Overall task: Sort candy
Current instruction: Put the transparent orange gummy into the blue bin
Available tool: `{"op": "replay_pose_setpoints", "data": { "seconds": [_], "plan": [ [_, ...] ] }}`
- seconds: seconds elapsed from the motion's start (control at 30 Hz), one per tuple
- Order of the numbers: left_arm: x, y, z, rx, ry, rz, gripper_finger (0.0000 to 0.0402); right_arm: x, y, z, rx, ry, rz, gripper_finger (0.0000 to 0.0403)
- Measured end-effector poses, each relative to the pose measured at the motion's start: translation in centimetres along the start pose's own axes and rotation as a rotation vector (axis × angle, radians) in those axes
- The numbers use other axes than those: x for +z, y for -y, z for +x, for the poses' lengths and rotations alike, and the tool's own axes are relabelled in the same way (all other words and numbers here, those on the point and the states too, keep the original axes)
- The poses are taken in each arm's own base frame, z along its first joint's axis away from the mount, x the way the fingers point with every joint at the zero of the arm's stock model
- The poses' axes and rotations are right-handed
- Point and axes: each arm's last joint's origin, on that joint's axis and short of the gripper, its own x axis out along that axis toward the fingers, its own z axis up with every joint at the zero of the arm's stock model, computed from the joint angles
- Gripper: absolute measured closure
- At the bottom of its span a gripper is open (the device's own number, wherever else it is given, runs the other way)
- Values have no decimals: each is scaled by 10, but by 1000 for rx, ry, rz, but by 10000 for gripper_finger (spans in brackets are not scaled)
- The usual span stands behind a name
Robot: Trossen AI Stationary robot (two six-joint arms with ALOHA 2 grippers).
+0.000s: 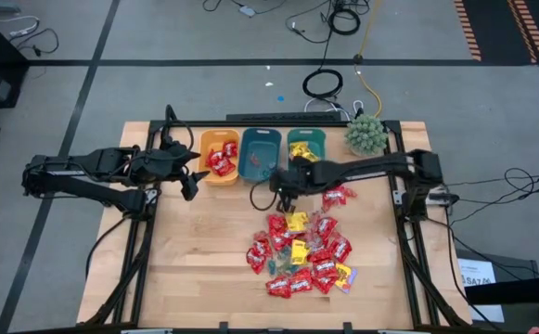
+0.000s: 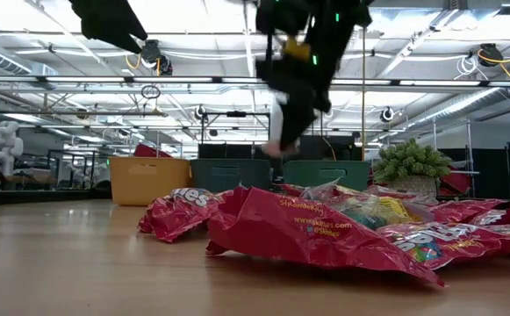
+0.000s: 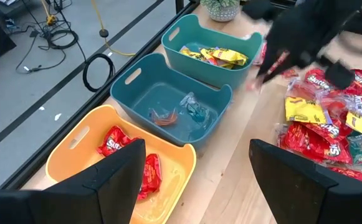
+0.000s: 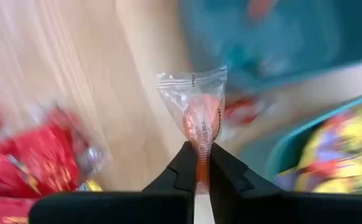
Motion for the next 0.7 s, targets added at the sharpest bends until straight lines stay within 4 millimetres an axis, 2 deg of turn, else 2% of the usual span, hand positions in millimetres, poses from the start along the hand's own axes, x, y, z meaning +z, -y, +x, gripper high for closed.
{"op": "replay_pose_setpoints", "data": {
  "seconds": [0.17, 0.23, 0.33, 0.5, 0.6, 0.7],
  "plan": [
    [0, 0, 0, 0, 0, 0, 104, 40, 13, -55, -15, 253, 84, 399],
    [0, 0, 0, 0, 0, 0, 104, 56, 25, -66, -25, 342, 132, 400],
    [0, 0, 0, 0, 0, 0, 104, 82, 39, -72, -14, 422, 212, 401],
    [0, 0, 0, 0, 0, 0, 104, 117, 56, -66, -24, 446, 271, 402],
    [0, 0, 0, 0, 0, 0, 104, 128, 65, -47, -16, 386, 274, 392],
    [0, 0, 0, 0, 0, 0, 104, 130, 72, -29, 24, 311, 296, 373]
  ]
}}
